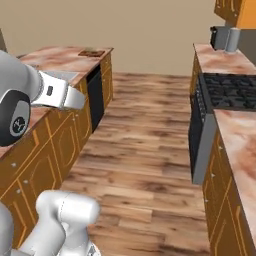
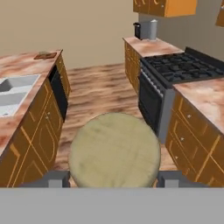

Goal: Retrieve the sausage and cheese from the fridge and place them on the cutting board on the counter.

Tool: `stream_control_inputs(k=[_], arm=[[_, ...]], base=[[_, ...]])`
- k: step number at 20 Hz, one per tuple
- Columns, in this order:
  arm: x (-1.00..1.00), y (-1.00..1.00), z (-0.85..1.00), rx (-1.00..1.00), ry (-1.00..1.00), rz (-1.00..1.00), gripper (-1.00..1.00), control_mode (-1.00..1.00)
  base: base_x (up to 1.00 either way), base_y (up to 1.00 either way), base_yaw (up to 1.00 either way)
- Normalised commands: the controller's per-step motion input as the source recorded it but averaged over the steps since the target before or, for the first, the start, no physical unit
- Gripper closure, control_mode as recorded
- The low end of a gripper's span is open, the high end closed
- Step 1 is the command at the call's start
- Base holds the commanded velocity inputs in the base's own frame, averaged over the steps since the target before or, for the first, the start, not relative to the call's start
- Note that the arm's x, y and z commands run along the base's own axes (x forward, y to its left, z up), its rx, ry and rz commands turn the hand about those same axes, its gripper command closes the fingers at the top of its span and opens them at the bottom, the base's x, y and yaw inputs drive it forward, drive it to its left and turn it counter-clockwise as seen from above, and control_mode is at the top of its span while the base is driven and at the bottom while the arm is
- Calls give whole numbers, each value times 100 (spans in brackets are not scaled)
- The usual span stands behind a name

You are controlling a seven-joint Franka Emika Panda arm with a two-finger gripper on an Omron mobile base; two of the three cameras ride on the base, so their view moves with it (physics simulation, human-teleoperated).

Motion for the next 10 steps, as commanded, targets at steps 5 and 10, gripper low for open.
stream_control_inputs(k=[5, 10], arm=[[0, 0, 0, 0, 0, 0, 100, 100], [0, 0, 0, 0, 0, 0, 100, 100]], base=[[100, 0, 43], [100, -37, 17]])
